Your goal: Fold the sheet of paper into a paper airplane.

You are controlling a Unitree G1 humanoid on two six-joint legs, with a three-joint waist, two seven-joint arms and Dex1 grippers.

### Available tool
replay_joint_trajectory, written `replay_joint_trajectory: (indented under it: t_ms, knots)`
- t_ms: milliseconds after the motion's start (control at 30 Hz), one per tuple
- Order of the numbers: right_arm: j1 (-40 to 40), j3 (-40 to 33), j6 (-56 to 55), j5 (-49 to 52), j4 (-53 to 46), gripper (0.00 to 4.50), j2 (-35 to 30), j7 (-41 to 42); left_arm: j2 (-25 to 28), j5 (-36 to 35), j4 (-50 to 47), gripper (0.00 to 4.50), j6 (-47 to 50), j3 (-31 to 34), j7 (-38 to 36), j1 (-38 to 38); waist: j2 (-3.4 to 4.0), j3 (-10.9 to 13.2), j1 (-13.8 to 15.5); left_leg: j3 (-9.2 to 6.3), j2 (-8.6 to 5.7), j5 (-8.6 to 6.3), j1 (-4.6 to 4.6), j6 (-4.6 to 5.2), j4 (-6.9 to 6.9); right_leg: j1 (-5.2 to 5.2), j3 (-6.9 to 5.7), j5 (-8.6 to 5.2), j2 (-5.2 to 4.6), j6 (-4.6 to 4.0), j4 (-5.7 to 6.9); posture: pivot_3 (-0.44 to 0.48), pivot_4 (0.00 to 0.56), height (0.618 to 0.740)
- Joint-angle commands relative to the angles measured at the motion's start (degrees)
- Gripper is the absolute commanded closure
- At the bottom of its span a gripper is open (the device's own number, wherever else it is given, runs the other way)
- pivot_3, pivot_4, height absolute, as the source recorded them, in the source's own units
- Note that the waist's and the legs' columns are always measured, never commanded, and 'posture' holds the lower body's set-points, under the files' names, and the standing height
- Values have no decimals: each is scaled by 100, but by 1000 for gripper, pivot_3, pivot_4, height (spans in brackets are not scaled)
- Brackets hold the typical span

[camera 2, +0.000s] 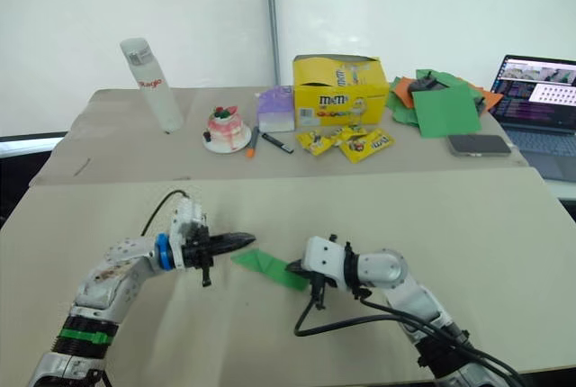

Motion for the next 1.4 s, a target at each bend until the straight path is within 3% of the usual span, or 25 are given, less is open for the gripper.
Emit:
replay_joint_trajectory:
  t_ms: [33, 300, 533, 700, 900, 1167, 1400]
  knots:
    - [141, 201, 128, -168, 176, 4480, -29, 63, -51, 752, 177, 4500, -437, -657, 128, -70, -1, 0, 10, 0, 0, 0, -1, 0, 0, 0, -1, 0, 0, 0, -1, 0, 150, 740]
    - [241, 110, 279, -172, 22, 4480, -86, -25, 253, 1396, 162, 4500, -633, -1300, 119, 113, 8, -5, 42, 0, -1, -1, 3, 2, 0, 8, -2, 0, -2, 0, -5, 0, 150, 740]
    - [213, 127, 340, -210, 21, 4480, -49, -50, -137, 1235, 80, 4500, -223, -1342, 398, -174, 12, -8, 80, 0, -5, -2, 4, 3, 1, 12, -4, 0, -2, 0, -6, 0, 150, 740]
    - [238, 113, 388, -208, -14, 4480, -57, -63, -132, 363, -58, 4500, 47, -701, 85, -184, 12, -4, 57, 0, -3, -2, 2, 3, 2, 7, -6, 0, 3, 0, -2, 0, 150, 740]
    - [191, -65, 399, -152, -165, 4480, -137, -137, 259, -412, -85, 4500, 466, 69, -286, -302, 13, 10, 42, -1, 1, -1, 0, 3, 2, 1, -7, 0, 5, 0, -1, 0, 150, 740]
    - [-284, -1346, 2108, 1091, -2134, 4480, -502, -161, 1227, -656, -911, 4500, 983, 300, -575, -117, 25, 67, 39, -1, -4, 0, -47, 0, 2, -50, -2, 1, -4, -2, 6, 0, 150, 740]
    - [-461, -1253, 3329, 1951, -2919, 4480, -940, 177, 1557, -890, -1654, 4500, 1562, 536, -261, 83, 26, 68, 45, -9, 5, 3, -85, -4, 1, -84, -10, 5, 1, -8, 12, 0, 150, 740]
